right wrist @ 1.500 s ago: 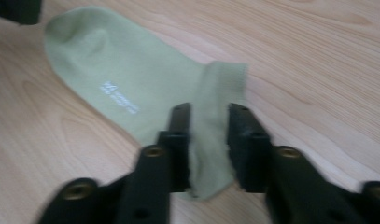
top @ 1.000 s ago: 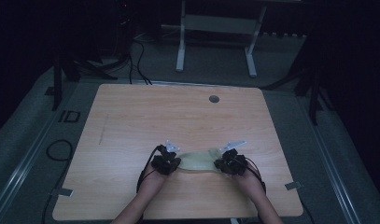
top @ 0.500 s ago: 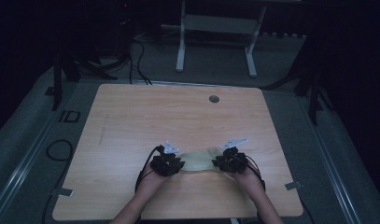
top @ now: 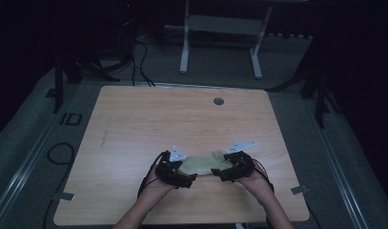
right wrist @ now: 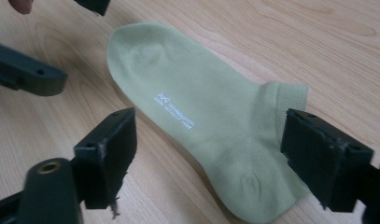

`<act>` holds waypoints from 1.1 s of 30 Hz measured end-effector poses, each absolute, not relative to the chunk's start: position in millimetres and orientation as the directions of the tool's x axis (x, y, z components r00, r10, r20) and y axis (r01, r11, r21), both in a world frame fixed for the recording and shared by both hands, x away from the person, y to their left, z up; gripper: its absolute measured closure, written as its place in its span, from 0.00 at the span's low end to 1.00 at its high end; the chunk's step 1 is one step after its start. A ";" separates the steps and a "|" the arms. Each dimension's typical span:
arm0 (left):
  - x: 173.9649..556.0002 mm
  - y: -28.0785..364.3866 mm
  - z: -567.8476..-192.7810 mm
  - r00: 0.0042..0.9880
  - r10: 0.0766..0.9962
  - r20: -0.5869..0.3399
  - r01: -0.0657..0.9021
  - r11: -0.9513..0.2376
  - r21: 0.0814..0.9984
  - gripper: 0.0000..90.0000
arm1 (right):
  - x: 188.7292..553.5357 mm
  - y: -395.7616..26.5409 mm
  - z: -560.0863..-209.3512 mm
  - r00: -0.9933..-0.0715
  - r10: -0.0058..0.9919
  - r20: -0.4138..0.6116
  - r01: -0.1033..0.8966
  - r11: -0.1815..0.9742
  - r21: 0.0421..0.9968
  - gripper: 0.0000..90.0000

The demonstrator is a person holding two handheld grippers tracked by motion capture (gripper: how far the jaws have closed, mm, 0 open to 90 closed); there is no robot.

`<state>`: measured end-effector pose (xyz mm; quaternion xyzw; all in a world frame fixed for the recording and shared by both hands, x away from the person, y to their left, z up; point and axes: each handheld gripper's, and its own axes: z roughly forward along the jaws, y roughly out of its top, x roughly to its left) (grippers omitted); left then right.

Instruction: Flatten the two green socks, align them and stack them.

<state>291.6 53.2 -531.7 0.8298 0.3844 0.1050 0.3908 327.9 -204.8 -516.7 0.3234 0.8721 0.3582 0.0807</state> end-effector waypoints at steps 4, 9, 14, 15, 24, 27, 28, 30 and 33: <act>286.1 58.9 -532.0 0.673 0.731 -0.116 0.548 -0.386 0.742 0.02 | 324.0 -211.6 -517.3 -0.770 0.635 0.070 0.499 0.530 0.686 0.15; 278.0 70.3 -535.9 0.680 0.725 -0.109 0.533 -0.387 0.753 0.02 | 318.5 -227.3 -519.6 -0.764 0.643 0.058 0.487 0.515 0.706 0.15; 271.2 85.0 -543.5 0.666 0.734 -0.132 0.558 -0.373 0.741 0.02 | 312.9 -244.3 -523.8 -0.758 0.652 0.040 0.480 0.515 0.710 0.15; 270.1 88.1 -544.6 0.663 0.737 -0.135 0.561 -0.369 0.741 0.02 | 311.6 -247.6 -524.8 -0.753 0.657 0.040 0.485 0.512 0.709 0.15; 251.9 115.9 -551.4 0.639 0.758 -0.133 0.575 -0.355 0.737 0.02 | 302.1 -278.3 -535.8 -0.714 0.697 0.065 0.517 0.463 0.720 0.15; 245.5 123.7 -552.8 0.633 0.764 -0.125 0.577 -0.358 0.734 0.02 | 298.3 -287.8 -537.7 -0.695 0.716 0.063 0.529 0.451 0.718 0.15; 244.0 125.7 -552.8 0.633 0.764 -0.124 0.576 -0.357 0.736 0.02 | 297.0 -292.1 -538.5 -0.688 0.723 0.061 0.533 0.447 0.718 0.15; 240.2 130.6 -553.1 0.630 0.767 -0.123 0.577 -0.356 0.735 0.02 | 295.0 -297.6 -539.1 -0.677 0.733 0.064 0.541 0.437 0.719 0.15; 234.6 138.1 -553.5 0.624 0.772 -0.122 0.579 -0.353 0.735 0.02 | 290.6 -307.1 -539.3 -0.661 0.748 0.061 0.550 0.427 0.718 0.15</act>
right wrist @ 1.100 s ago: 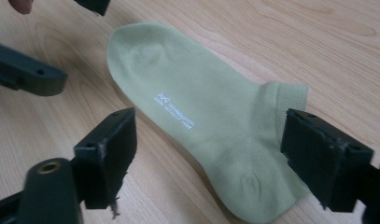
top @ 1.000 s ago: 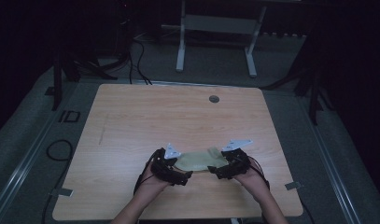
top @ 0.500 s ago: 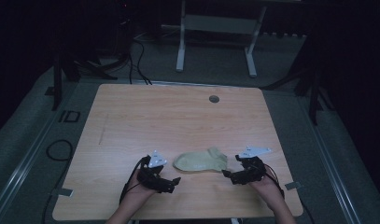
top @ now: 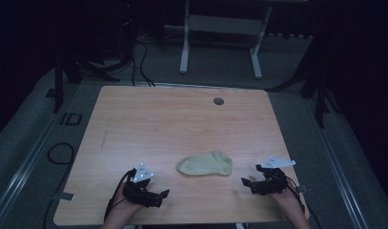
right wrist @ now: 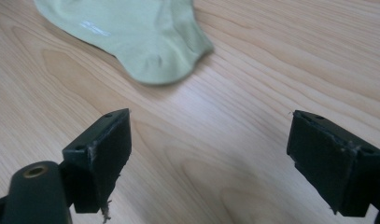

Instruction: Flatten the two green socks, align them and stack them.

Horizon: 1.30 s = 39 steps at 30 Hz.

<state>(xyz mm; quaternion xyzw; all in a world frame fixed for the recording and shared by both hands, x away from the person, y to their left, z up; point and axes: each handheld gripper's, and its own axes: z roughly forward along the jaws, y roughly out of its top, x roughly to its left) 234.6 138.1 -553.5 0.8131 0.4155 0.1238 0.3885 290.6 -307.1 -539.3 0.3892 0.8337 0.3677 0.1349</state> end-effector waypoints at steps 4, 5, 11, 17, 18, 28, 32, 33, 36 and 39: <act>228.5 149.1 -554.0 0.612 0.781 -0.129 0.585 -0.337 0.738 0.02 | 286.4 -317.0 -540.3 -0.644 0.763 0.055 0.560 0.421 0.713 0.15; 227.1 152.0 -554.2 0.605 0.785 -0.133 0.589 -0.329 0.738 0.02 | 285.6 -318.8 -540.3 -0.641 0.766 0.054 0.561 0.418 0.714 0.15; 217.8 171.5 -556.1 0.580 0.808 -0.109 0.585 -0.319 0.745 0.02 | 278.2 -332.9 -541.4 -0.615 0.786 0.057 0.571 0.395 0.719 0.15; 207.2 192.4 -555.6 0.553 0.827 -0.098 0.579 -0.297 0.759 0.02 | 270.5 -349.2 -543.6 -0.570 0.819 0.064 0.591 0.354 0.725 0.15; 206.2 195.1 -555.6 0.549 0.830 -0.099 0.579 -0.293 0.761 0.02 | 268.9 -352.9 -544.0 -0.554 0.829 0.070 0.597 0.337 0.728 0.15; 192.8 222.7 -560.0 0.448 0.888 -0.102 0.591 -0.208 0.779 0.02 | 255.5 -370.2 -549.1 -0.440 0.897 0.035 0.607 0.269 0.748 0.15; 189.8 229.2 -562.6 0.407 0.910 -0.076 0.593 -0.200 0.780 0.02 | 254.6 -374.7 -549.2 -0.407 0.913 0.029 0.605 0.245 0.757 0.15; 189.0 231.2 -563.4 0.394 0.916 -0.076 0.596 -0.192 0.779 0.02 | 254.4 -375.6 -549.3 -0.397 0.917 0.034 0.604 0.233 0.762 0.15; 187.3 234.5 -564.4 0.374 0.925 -0.071 0.588 -0.177 0.789 0.02 | 254.0 -376.9 -551.8 -0.376 0.926 0.024 0.602 0.225 0.766 0.15; 185.9 237.2 -565.3 0.350 0.934 -0.070 0.582 -0.159 0.797 0.02 | 253.4 -376.9 -554.5 -0.365 0.931 0.024 0.598 0.215 0.772 0.15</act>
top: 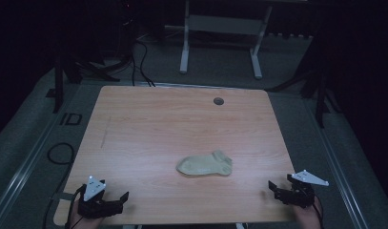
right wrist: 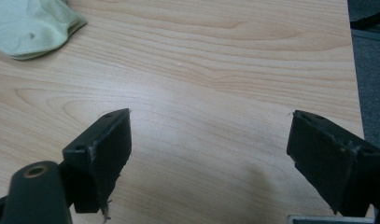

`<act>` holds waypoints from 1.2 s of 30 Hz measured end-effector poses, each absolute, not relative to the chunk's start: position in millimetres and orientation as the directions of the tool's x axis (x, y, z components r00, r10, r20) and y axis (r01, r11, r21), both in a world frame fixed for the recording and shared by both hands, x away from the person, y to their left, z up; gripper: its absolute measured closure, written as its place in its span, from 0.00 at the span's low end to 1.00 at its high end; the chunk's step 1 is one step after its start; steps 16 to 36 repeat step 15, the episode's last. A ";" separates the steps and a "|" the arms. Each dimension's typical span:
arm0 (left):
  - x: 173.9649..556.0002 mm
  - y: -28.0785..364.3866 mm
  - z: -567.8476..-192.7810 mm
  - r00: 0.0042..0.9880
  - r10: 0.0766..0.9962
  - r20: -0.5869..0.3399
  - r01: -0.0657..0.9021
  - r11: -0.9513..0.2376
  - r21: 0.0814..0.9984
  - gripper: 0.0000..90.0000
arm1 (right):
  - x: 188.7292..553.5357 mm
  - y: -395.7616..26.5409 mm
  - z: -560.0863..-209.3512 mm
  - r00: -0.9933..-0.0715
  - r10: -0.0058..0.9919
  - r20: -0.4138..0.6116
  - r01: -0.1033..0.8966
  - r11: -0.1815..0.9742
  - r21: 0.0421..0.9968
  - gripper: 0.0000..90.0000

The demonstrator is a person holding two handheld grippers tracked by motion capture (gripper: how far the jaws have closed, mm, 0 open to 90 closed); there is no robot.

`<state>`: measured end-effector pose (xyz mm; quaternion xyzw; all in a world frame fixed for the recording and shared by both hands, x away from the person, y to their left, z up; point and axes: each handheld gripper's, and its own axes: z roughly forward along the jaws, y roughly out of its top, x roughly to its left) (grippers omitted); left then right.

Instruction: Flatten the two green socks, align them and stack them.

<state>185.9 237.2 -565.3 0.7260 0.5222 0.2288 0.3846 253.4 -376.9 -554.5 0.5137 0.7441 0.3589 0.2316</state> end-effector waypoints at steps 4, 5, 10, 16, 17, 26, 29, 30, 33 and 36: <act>183.8 241.3 -565.4 0.309 0.950 -0.050 0.566 -0.141 0.812 0.02 | 253.0 -375.8 -555.2 -0.365 0.931 0.006 0.573 0.219 0.790 0.15; 183.6 242.8 -565.7 0.302 0.952 -0.053 0.563 -0.134 0.815 0.02 | 252.9 -375.6 -555.2 -0.365 0.931 0.003 0.568 0.220 0.793 0.15; 183.6 246.9 -567.2 0.276 0.960 -0.047 0.566 -0.123 0.815 0.02 | 253.7 -375.6 -556.9 -0.365 0.931 -0.005 0.561 0.224 0.797 0.15; 183.3 250.3 -567.9 0.266 0.962 -0.063 0.563 -0.102 0.820 0.02 | 254.1 -376.2 -558.7 -0.363 0.932 0.002 0.567 0.219 0.794 0.15; 183.3 250.3 -567.9 0.266 0.962 -0.063 0.563 -0.102 0.820 0.02 | 254.1 -376.2 -558.7 -0.363 0.932 0.002 0.567 0.219 0.794 0.15; 183.3 250.3 -567.9 0.266 0.962 -0.063 0.563 -0.102 0.820 0.02 | 254.1 -376.2 -558.7 -0.363 0.932 0.002 0.567 0.219 0.794 0.15; 183.3 250.3 -567.9 0.266 0.962 -0.063 0.563 -0.102 0.820 0.02 | 254.1 -376.2 -558.7 -0.363 0.932 0.002 0.567 0.219 0.794 0.15; 183.3 250.3 -567.9 0.266 0.962 -0.063 0.563 -0.102 0.820 0.02 | 254.1 -376.2 -558.7 -0.363 0.932 0.002 0.567 0.219 0.794 0.15; 183.3 250.3 -567.9 0.266 0.962 -0.063 0.563 -0.102 0.820 0.02 | 254.1 -376.2 -558.7 -0.363 0.932 0.002 0.567 0.219 0.794 0.15; 183.3 250.3 -567.9 0.266 0.962 -0.063 0.563 -0.102 0.820 0.02 | 254.1 -376.2 -558.7 -0.363 0.932 0.002 0.567 0.219 0.794 0.15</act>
